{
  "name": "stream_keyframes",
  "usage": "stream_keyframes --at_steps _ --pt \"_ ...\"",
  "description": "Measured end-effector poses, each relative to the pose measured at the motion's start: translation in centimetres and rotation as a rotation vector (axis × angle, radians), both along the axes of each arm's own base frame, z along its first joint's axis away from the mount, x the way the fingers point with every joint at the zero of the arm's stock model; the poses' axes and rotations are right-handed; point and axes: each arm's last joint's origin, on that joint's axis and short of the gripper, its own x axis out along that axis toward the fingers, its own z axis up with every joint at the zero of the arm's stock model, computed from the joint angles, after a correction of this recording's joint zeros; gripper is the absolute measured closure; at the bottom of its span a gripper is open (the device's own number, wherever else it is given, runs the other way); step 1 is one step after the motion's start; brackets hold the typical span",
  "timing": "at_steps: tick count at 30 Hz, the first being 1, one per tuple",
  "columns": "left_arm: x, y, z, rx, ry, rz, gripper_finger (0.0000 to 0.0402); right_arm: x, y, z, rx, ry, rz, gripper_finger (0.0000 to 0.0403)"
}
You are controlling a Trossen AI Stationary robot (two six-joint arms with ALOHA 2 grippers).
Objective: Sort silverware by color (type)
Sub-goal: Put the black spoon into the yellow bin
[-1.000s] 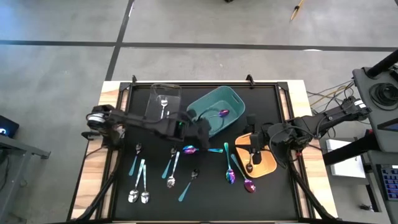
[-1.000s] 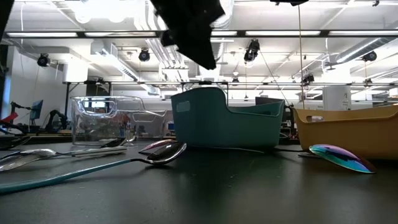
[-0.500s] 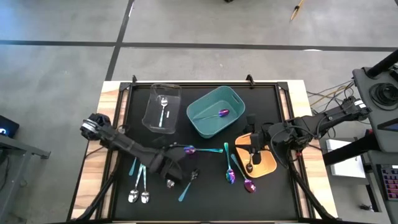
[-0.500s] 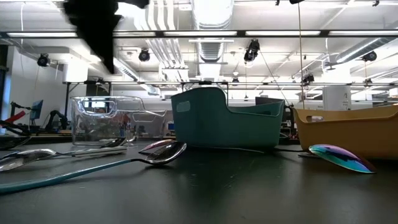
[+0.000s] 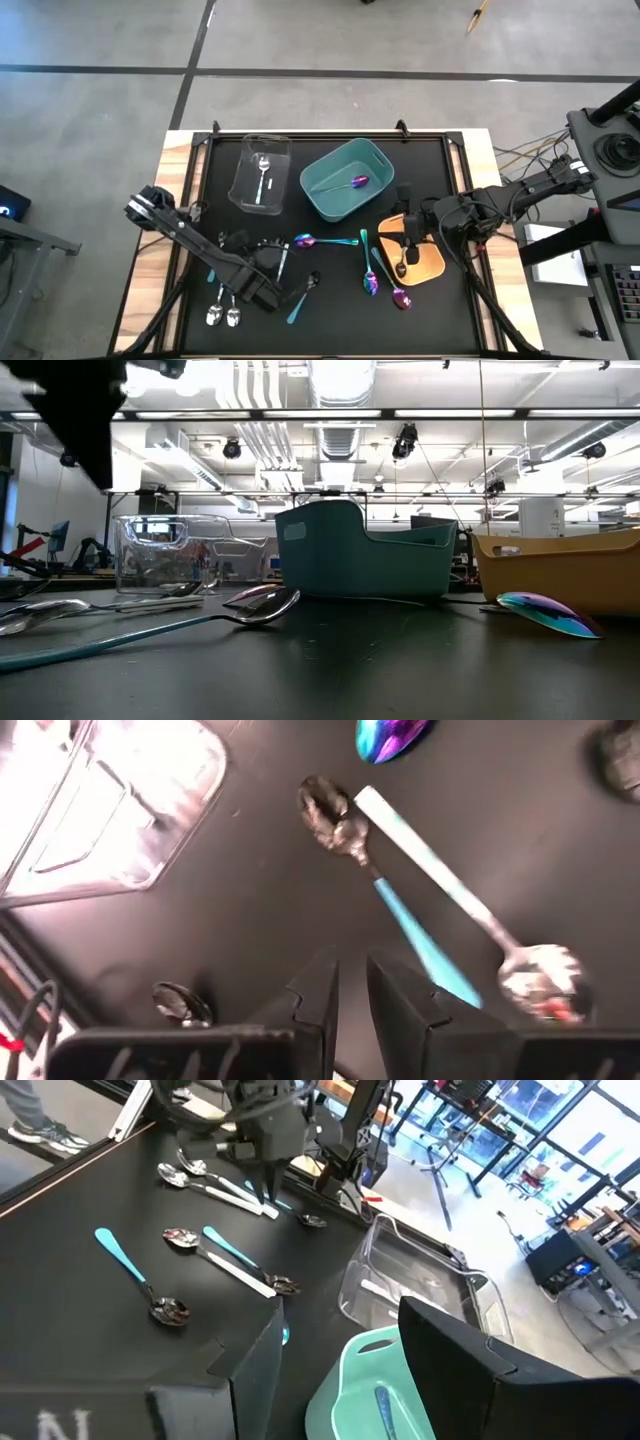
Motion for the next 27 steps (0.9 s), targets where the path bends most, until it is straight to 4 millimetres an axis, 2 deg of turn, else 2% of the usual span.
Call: stream_keyframes --at_steps 8,14,21,27 --pt "-3.4 2.0 -2.3 0.012 0.087 0.098 0.0362 0.0 0.0 0.0 -0.019 0.000 0.006 0.0211" --pt "-6.5 4.1 -2.3 -0.043 0.015 0.177 0.0362 0.0 0.0 0.0 -0.021 0.000 0.007 0.0211" --pt "-9.3 5.7 -2.4 -0.289 -0.173 0.203 0.0362 0.0 0.0 0.0 -0.024 0.000 0.007 0.0211" --pt "-11.0 6.5 -2.7 -0.501 -0.216 0.240 0.0362 0.0 0.0 0.0 -0.025 0.001 0.007 0.0211"
